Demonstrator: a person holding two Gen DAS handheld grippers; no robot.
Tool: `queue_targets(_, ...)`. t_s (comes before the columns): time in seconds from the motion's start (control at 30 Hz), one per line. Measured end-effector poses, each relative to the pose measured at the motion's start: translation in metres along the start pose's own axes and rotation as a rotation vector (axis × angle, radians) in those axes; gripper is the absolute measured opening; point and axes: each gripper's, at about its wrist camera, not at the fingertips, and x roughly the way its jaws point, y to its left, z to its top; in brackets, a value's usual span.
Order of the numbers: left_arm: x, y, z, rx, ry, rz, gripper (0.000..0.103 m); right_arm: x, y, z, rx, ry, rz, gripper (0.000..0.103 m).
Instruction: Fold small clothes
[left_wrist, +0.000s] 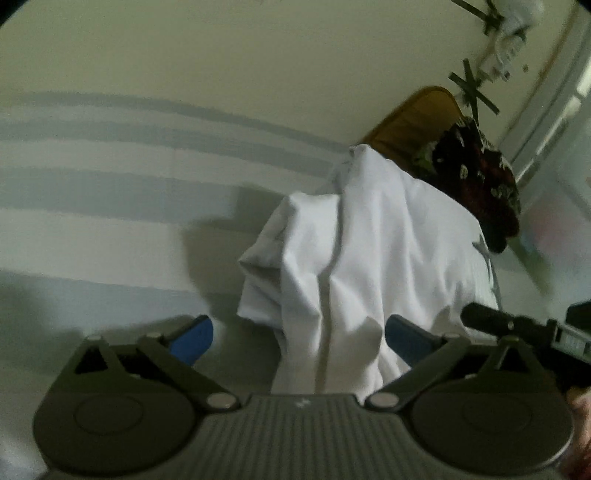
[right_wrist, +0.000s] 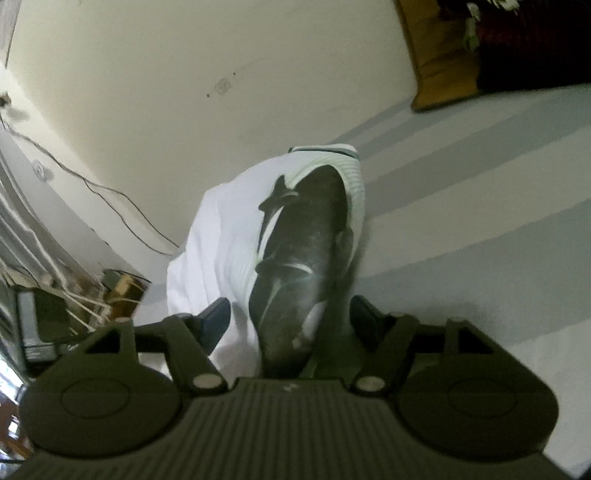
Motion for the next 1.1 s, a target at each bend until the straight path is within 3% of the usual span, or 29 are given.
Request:
queue_targets(0.17, 0.007, -0.009, -0.005, 0.043, -0.016, -0.003, 0.103, 0.000, -0.002, 0.001, -0.003, -0.005, 0.021, 0.078)
queue_targets(0.3, 0.017, -0.034, -0.012, 0.163, -0.024, 0.028, 0.103, 0.016, 0.006, 0.002, -0.047, 0.040, 0.065, 0.077)
queue_targets(0.47, 0.024, -0.049, -0.022, 0.288, -0.046, 0.083, 0.103, 0.030, 0.018, 0.000, -0.106, 0.045, 0.057, 0.076)
queue_targets(0.83, 0.018, -0.039, -0.023, 0.340, -0.033, 0.044, 0.103, 0.005, 0.002, -0.003, -0.125, 0.051, 0.111, 0.077)
queue_targets(1.1, 0.013, -0.033, -0.031, 0.315, -0.088, 0.035, 0.103, 0.012, 0.012, -0.006, -0.175, 0.036, 0.108, 0.087)
